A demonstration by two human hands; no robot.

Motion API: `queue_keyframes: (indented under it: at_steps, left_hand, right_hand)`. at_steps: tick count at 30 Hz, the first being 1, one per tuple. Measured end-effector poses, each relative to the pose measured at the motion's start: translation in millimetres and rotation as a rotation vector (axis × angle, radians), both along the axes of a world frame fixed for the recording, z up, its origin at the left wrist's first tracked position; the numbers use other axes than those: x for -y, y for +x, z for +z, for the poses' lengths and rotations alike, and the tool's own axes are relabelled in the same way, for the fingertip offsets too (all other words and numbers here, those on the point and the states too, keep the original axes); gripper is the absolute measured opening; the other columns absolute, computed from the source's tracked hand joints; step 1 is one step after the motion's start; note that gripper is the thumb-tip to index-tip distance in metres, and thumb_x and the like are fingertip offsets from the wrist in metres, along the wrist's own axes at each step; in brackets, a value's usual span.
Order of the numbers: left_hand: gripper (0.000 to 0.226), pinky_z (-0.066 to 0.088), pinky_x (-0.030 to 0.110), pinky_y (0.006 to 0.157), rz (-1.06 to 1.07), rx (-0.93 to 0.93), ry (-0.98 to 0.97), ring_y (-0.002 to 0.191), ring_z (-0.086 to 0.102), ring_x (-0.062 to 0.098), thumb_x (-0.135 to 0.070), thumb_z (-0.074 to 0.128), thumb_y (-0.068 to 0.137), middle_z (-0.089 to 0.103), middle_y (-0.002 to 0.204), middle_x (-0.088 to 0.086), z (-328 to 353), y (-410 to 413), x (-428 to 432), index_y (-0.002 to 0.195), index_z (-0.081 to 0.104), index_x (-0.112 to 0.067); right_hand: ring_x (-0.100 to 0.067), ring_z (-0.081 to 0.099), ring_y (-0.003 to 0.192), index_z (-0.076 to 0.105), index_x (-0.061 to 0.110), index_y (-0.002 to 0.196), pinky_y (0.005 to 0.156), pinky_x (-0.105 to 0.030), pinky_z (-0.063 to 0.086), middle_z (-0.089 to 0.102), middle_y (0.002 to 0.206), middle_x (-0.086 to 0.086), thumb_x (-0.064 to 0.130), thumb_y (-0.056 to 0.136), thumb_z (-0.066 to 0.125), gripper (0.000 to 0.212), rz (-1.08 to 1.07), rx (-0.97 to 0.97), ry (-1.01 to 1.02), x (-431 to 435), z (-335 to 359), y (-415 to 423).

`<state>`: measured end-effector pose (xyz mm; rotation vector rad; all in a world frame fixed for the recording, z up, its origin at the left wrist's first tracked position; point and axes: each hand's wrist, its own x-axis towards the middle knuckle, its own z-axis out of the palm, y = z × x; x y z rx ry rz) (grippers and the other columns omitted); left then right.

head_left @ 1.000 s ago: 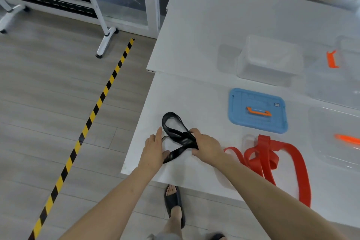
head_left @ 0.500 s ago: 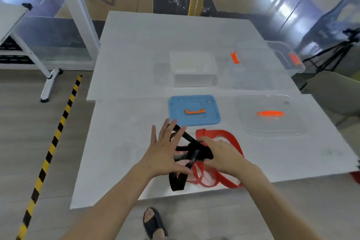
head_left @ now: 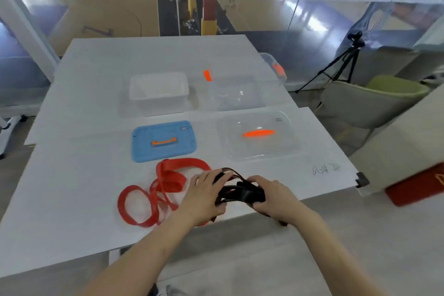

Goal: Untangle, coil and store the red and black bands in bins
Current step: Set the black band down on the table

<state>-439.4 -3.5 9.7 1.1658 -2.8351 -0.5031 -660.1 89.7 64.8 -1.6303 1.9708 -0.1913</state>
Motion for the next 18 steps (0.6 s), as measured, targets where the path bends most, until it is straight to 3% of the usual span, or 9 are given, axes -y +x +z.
queue_keyframes:
  at_steps: [3,5,11,15,18]
  left_hand:
    - [0.081,0.038,0.044,0.108,0.033,0.019,0.018,0.125,0.053,0.024,-0.038,0.061,0.073,0.053,0.133,-0.004,-6.1,-37.5,-14.8,0.150,0.035,-0.038]
    - [0.081,0.040,0.044,0.107,0.026,0.040,0.028,0.124,0.054,0.023,-0.036,0.061,0.073,0.052,0.132,-0.003,-9.9,-56.1,-17.1,0.150,0.036,-0.039]
    - [0.076,0.043,0.047,0.110,-0.022,0.102,0.149,0.144,0.037,0.030,-0.028,0.064,0.086,0.034,0.160,0.004,-27.9,-105.8,8.8,0.154,0.032,-0.036]
    - [0.072,0.047,0.038,0.095,-0.059,0.152,0.181,0.126,0.047,0.025,-0.031,0.063,0.091,0.043,0.146,-0.002,-49.5,-142.8,30.0,0.154,0.030,-0.039]
    - [0.069,0.046,0.035,0.092,-0.065,0.167,0.189,0.122,0.047,0.024,-0.032,0.063,0.093,0.043,0.140,-0.001,-59.1,-168.5,43.3,0.154,0.030,-0.039]
  right_hand:
    - [-0.017,0.066,0.084,0.048,0.044,0.136,0.074,-0.034,0.056,0.071,0.093,0.011,0.033,0.085,0.067,0.056,-0.024,0.042,0.013,-12.7,-4.7,-40.4]
    - [-0.017,0.066,0.082,0.048,0.045,0.136,0.074,-0.035,0.057,0.070,0.092,0.012,0.033,0.085,0.067,0.055,-0.018,0.032,0.021,-14.9,-10.2,-62.6]
    - [-0.018,0.062,0.085,0.047,0.049,0.136,0.068,-0.029,0.048,0.071,0.096,0.006,0.028,0.080,0.065,0.063,0.036,-0.013,0.126,7.2,-41.2,-126.0]
    - [-0.019,0.061,0.088,0.045,0.049,0.138,0.072,-0.031,0.050,0.070,0.096,0.006,0.032,0.080,0.065,0.063,0.069,-0.061,0.211,31.0,-60.3,-166.6]
    - [-0.020,0.060,0.087,0.043,0.050,0.138,0.071,-0.032,0.049,0.069,0.094,0.005,0.032,0.080,0.065,0.064,0.092,-0.092,0.233,46.9,-73.6,-195.7]
